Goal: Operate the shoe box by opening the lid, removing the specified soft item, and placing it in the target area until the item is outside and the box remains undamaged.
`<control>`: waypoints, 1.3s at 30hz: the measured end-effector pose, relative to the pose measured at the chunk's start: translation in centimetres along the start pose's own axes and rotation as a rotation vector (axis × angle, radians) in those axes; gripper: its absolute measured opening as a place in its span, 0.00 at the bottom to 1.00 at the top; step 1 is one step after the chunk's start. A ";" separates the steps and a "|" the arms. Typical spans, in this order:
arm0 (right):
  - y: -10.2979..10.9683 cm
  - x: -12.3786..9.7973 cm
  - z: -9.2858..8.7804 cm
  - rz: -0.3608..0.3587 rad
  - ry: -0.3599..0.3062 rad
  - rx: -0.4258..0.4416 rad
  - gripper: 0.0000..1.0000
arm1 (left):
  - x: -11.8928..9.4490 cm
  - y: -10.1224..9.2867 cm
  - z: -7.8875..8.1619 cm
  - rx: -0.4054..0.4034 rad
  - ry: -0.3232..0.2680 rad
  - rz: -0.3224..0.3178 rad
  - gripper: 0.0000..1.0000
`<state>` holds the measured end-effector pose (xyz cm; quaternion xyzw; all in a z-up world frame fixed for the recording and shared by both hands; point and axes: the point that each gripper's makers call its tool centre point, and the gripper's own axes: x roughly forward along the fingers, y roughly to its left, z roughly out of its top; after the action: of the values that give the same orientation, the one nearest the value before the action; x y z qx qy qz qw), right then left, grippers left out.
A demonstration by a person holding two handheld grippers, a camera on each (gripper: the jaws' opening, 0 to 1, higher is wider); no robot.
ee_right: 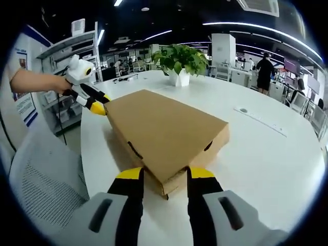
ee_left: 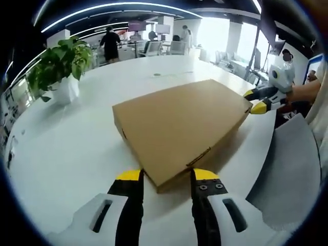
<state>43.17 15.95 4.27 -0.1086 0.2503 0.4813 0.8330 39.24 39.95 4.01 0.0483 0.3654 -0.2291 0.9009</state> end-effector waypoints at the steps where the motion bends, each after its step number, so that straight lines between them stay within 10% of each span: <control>1: 0.1 0.0 0.0 0.000 -0.001 0.001 0.29 | -0.1 0.0 -0.1 0.001 0.000 0.000 0.34; 39: 1.7 -2.1 1.4 -0.010 -0.037 0.003 0.33 | -2.6 -1.2 0.4 -0.049 0.001 -0.038 0.36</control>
<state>41.26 15.85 6.66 -0.0999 0.2351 0.4785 0.8401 37.35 39.73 6.18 0.0194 0.3723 -0.2369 0.8971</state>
